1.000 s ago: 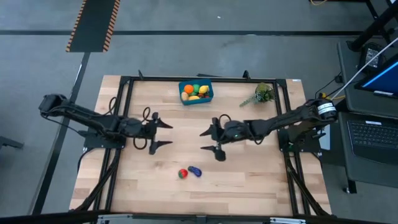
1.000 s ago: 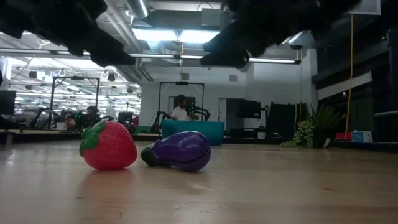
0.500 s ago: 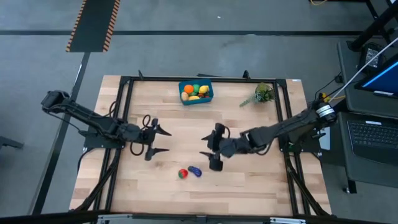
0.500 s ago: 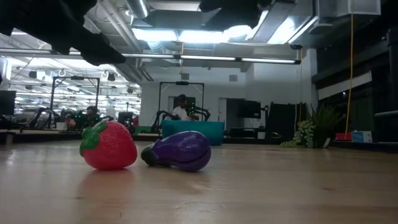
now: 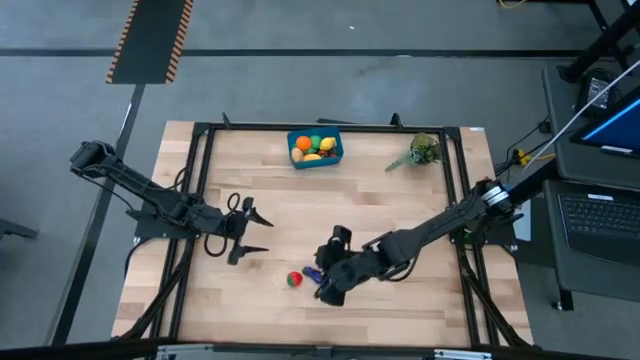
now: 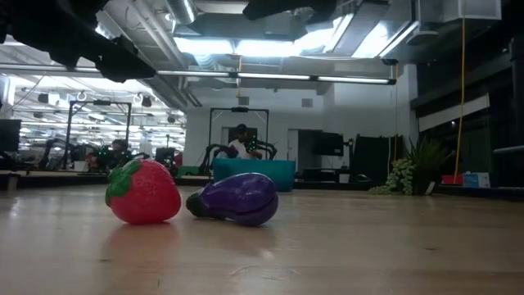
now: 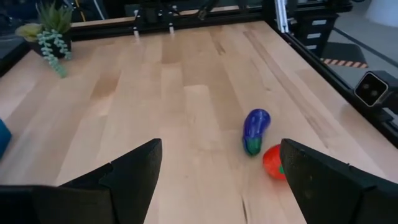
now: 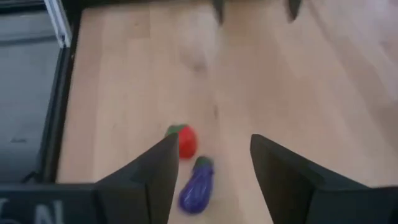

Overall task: Pick and placing Produce into tupperware
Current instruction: Put the eggplant into the blue bin

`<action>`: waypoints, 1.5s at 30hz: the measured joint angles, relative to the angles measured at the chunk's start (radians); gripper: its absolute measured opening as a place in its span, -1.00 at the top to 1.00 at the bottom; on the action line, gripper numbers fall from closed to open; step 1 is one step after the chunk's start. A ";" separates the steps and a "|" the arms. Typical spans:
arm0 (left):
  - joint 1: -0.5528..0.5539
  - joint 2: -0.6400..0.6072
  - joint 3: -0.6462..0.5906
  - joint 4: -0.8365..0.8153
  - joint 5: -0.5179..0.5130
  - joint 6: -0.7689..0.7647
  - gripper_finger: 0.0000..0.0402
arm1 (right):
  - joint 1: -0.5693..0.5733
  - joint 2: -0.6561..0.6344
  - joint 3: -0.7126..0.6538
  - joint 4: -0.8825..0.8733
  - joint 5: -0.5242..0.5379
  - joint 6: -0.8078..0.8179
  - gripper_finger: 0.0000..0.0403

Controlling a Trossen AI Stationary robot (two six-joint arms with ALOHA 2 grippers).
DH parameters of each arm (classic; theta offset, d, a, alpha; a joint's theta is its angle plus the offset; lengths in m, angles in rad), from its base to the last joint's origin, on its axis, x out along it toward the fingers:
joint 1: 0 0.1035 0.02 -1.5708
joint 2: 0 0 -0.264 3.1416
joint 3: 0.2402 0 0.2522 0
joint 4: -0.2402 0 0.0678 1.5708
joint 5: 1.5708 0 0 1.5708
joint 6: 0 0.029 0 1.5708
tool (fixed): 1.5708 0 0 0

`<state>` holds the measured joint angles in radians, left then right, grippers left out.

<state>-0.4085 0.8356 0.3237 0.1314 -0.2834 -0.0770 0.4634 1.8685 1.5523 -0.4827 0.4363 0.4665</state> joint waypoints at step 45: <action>-0.076 0.000 -0.109 0.167 -0.126 -0.020 -0.58 | -0.021 0.279 0.305 -0.268 -0.341 0.285 -0.73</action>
<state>-0.4843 0.8356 0.2146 0.2981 -0.4095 -0.0967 0.4428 2.1474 1.8576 -0.7504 0.0948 0.7510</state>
